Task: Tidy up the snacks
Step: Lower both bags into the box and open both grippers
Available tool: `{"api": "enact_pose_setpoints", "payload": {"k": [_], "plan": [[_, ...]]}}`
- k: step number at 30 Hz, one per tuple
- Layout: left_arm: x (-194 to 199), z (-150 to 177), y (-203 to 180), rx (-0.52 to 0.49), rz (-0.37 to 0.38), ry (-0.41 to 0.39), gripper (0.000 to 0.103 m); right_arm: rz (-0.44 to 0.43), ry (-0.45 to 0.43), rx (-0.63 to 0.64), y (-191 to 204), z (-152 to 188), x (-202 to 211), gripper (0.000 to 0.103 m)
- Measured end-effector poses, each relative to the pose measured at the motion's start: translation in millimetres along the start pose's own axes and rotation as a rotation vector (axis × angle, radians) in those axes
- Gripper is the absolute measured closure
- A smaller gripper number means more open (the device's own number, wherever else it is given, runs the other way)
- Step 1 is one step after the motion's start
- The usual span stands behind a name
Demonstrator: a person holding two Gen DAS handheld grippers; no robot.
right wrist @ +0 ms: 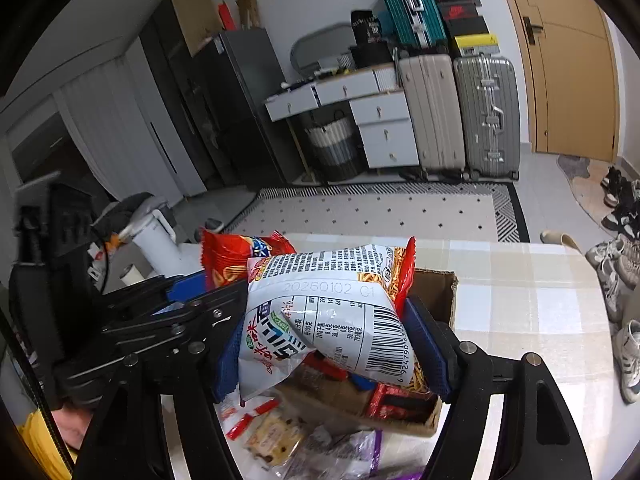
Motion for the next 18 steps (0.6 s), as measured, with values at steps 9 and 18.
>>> {"api": "enact_pose_setpoints", "payload": {"k": [9,18], "plan": [[-65.3,-7.5,9.0,0.0,-0.046,0.053,0.064,-0.004,0.049,-0.04,-23.9,7.4,-35.3,0.03],[-94.4,5.3,17.5,0.008,-0.053,0.074,0.064,-0.017,0.059,-0.037,-20.4,11.8,-44.2,0.03]]}}
Point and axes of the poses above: each gripper's, at about its wrist camera, not at the fingertips, and x roughly against the way its jaws point, y to its left, z to its underside, the point moved 4 cm from there along -x, roughly the way its jaws point, and after that the axes turned 15 degrees about x, right-handed, at the moved point
